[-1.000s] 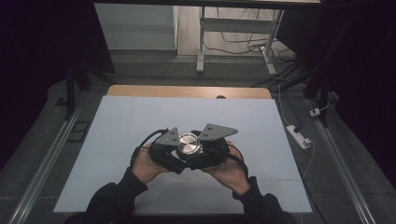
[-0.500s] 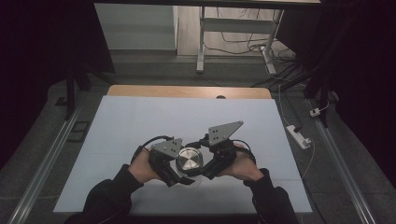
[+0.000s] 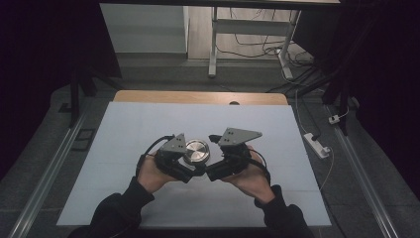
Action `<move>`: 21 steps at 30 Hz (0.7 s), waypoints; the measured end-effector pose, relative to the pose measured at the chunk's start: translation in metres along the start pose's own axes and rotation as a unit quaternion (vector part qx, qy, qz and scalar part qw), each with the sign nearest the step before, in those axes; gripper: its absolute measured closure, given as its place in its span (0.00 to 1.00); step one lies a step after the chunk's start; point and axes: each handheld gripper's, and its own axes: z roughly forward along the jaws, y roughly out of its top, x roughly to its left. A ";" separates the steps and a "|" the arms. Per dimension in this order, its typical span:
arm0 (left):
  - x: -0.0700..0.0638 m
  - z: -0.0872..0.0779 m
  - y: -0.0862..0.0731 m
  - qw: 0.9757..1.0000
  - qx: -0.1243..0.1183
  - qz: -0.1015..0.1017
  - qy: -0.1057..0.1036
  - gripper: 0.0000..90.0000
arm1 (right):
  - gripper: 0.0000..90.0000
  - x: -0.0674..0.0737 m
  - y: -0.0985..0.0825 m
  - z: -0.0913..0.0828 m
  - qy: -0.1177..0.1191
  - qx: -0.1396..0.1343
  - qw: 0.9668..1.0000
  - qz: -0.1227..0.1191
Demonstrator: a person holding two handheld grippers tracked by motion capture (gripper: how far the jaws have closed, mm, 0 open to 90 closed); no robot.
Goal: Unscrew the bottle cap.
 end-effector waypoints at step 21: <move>-0.023 -0.005 0.008 0.968 -0.010 0.136 -0.210 0.17 | 0.20 -0.001 -0.006 -0.007 0.267 -0.007 0.961 -0.074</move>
